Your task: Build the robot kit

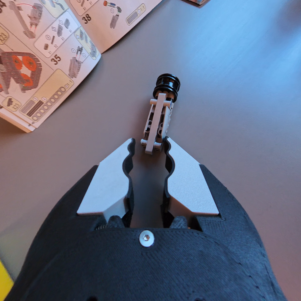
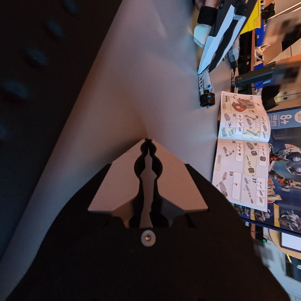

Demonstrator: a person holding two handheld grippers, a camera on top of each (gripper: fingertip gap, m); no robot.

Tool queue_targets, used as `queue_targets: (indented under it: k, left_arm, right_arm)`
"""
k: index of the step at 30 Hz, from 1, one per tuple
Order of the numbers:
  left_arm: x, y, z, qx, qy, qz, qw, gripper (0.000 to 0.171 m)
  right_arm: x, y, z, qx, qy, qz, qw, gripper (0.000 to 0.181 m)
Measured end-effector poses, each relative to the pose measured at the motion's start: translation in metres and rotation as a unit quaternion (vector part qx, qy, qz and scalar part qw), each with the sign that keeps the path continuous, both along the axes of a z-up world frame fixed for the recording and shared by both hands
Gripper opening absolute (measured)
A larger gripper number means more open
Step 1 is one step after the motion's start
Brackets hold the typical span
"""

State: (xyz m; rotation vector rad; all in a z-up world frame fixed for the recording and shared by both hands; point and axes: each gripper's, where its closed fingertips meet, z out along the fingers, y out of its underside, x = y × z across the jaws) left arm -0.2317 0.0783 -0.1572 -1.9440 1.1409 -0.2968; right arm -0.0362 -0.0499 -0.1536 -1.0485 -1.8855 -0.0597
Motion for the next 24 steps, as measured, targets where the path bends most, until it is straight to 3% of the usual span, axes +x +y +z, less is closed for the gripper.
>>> queue_targets:
  k: [6,10,16,20,24]
  left_arm:
    - [-0.002,0.0,0.002,0.03,0.013,0.006,0.999,0.036]
    - [-0.005,0.001,0.001,0.013,0.016,0.037,0.999,0.043]
    - [-0.001,-0.008,0.001,-0.027,0.014,0.037,0.999,0.076]
    - [-0.004,-0.009,0.009,-0.008,0.025,0.046,0.999,0.084]
    - [-0.005,-0.009,0.026,0.009,-0.009,0.063,0.998,0.086]
  right_arm:
    - [-0.002,0.002,0.0,-0.012,0.016,-0.011,1.0,0.0]
    - [0.001,0.007,0.001,-0.021,0.023,-0.034,0.999,0.001]
    - [0.012,0.014,0.009,0.038,0.019,-0.057,0.997,0.0]
    - [0.031,0.027,0.001,0.068,-0.041,-0.119,0.99,0.0]
    - [0.051,0.028,0.007,0.051,-0.036,-0.194,0.979,0.0]
